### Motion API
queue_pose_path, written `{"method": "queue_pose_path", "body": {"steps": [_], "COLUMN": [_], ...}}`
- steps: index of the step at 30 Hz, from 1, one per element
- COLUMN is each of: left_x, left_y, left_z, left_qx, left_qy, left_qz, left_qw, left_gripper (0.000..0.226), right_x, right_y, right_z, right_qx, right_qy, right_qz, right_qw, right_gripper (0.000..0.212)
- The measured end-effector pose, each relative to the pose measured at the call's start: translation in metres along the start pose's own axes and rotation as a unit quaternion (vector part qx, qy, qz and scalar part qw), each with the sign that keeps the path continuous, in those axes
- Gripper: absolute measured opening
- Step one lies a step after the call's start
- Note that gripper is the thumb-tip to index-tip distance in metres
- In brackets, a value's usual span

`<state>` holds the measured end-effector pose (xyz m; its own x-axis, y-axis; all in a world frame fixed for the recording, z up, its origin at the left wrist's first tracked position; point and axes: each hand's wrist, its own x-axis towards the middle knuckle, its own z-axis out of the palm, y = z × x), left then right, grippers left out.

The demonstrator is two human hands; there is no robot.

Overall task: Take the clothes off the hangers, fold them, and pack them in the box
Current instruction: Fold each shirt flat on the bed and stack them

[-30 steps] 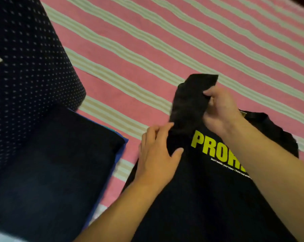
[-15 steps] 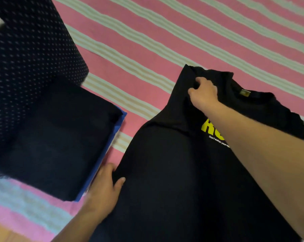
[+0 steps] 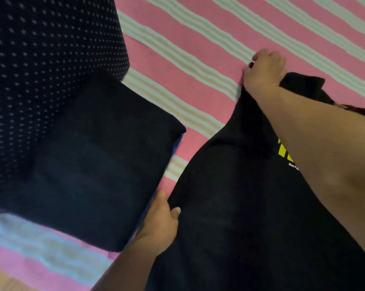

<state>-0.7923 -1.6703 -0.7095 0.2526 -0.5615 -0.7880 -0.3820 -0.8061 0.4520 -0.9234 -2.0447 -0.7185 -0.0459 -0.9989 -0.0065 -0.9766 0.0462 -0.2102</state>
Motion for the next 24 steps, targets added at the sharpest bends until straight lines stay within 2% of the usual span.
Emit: {"method": "queue_pose_path", "body": {"steps": [2,3,4,5,7,8,10,13,15,16,17,18,19,21,22,24], "left_x": [0.0,-0.002,-0.005,-0.011,-0.026,-0.034,-0.048,-0.073,-0.091,-0.101,-0.113,-0.127,-0.142,-0.177,-0.194,-0.218], "left_y": [-0.004,-0.003,-0.002,-0.001,-0.004,-0.008,-0.025,-0.06,-0.085,-0.094,-0.099,-0.102,-0.098,-0.082,-0.074,-0.062], "left_z": [-0.001,-0.001,0.001,0.002,0.007,0.009,0.009,0.003,0.002,0.002,0.004,0.007,0.013,0.03,0.043,0.077], "left_qx": [0.016,0.023,0.037,0.061,0.125,0.145,0.151,0.151,0.149,0.14,0.127,0.119,0.116,0.128,0.137,0.167], "left_qy": [0.01,0.014,0.019,0.034,0.077,0.099,0.116,0.125,0.135,0.144,0.155,0.174,0.194,0.204,0.191,0.146], "left_qz": [-0.01,-0.012,-0.011,0.003,0.049,0.076,0.094,0.053,0.046,0.051,0.06,0.08,0.102,0.142,0.159,0.189], "left_qw": [1.0,1.0,0.999,0.998,0.988,0.982,0.977,0.979,0.979,0.978,0.978,0.974,0.969,0.96,0.959,0.957], "left_gripper": [0.024,0.026,0.028,0.03,0.029,0.028,0.025,0.02,0.017,0.014,0.012,0.012,0.012,0.01,0.011,0.015], "right_x": [-0.038,-0.057,-0.072,-0.083,-0.094,-0.093,-0.083,-0.063,-0.043,-0.032,-0.026,-0.023,-0.022,-0.039,-0.051,-0.074], "right_y": [-0.007,-0.01,-0.009,-0.01,-0.016,-0.018,-0.019,-0.012,-0.002,0.01,0.021,0.029,0.037,0.071,0.088,0.124], "right_z": [-0.002,-0.004,-0.004,-0.003,0.004,0.005,0.008,0.002,-0.006,-0.006,-0.012,-0.024,-0.042,-0.075,-0.089,-0.112], "right_qx": [-0.067,-0.073,-0.075,-0.063,-0.028,-0.012,0.013,0.055,0.141,0.167,0.183,0.291,0.411,0.521,0.56,0.577], "right_qy": [0.112,0.139,0.126,0.075,-0.076,-0.121,-0.146,-0.163,-0.149,-0.175,-0.213,-0.255,-0.256,-0.212,-0.207,-0.225], "right_qz": [-0.091,-0.11,-0.095,-0.05,0.061,0.099,0.156,0.183,0.158,0.135,0.142,0.218,0.263,0.288,0.289,0.292], "right_qw": [0.987,0.981,0.985,0.994,0.995,0.988,0.977,0.968,0.966,0.961,0.949,0.896,0.835,0.775,0.748,0.729], "right_gripper": [0.037,0.038,0.039,0.044,0.063,0.069,0.075,0.082,0.063,0.05,0.042,0.039,0.034,0.026,0.025,0.028]}}
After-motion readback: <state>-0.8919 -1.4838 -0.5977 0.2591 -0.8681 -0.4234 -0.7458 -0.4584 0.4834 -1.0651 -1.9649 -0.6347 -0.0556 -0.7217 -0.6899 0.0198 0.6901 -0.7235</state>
